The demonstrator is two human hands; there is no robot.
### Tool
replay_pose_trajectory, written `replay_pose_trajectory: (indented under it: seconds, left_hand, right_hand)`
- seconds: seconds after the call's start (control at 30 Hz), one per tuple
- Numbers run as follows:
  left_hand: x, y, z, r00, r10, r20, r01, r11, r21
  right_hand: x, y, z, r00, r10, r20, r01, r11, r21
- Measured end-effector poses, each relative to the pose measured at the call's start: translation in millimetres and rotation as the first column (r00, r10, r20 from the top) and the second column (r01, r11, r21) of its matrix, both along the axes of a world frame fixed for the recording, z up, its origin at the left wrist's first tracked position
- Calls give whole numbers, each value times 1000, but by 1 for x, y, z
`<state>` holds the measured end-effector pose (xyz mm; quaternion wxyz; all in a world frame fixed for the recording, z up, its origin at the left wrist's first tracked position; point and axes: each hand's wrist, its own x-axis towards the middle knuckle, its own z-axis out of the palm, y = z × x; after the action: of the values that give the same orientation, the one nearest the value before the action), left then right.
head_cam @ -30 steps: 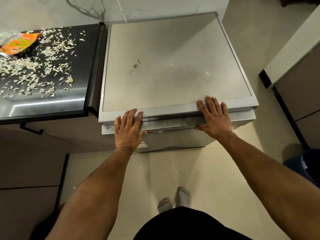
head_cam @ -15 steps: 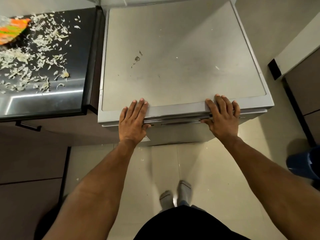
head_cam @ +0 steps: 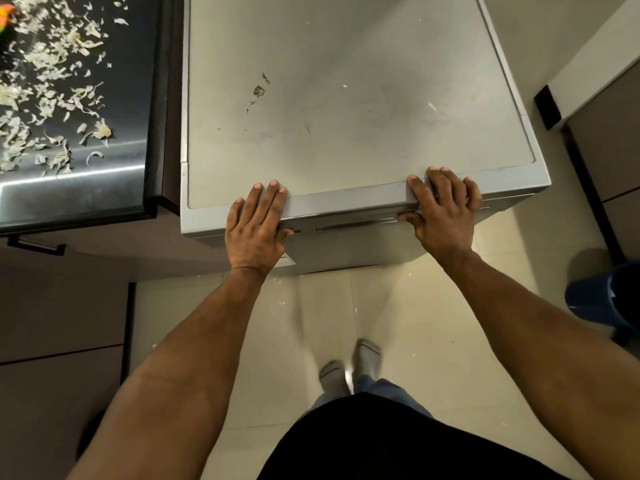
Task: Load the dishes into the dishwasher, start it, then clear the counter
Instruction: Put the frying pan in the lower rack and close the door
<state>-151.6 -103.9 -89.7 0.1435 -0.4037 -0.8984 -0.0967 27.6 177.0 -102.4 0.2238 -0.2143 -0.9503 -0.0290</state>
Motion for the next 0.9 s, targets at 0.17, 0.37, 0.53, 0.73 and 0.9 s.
replay_pose_trajectory:
  seconds: [0.17, 0.37, 0.53, 0.73, 0.9]
  left_hand:
    - [6, 3, 11, 991, 62, 122, -56, 997, -57]
    - [17, 17, 43, 946, 222, 235, -147, 943, -298]
    - [30, 24, 59, 922, 277, 272, -161, 911, -379]
    - [31, 28, 82, 934, 256, 247, -147, 910, -387]
    - [14, 36, 94, 930, 277, 242, -176, 912, -370]
  right_hand:
    - [0, -4, 13, 998, -21, 65, 28, 993, -111]
    - [1, -7, 35, 993, -3, 118, 36, 960, -277]
    - [6, -4, 44, 977, 48, 208, 22, 946, -322]
    - [-6, -4, 63, 979, 93, 183, -5, 904, -428]
    - [-34, 7, 74, 962, 149, 228, -31, 892, -451]
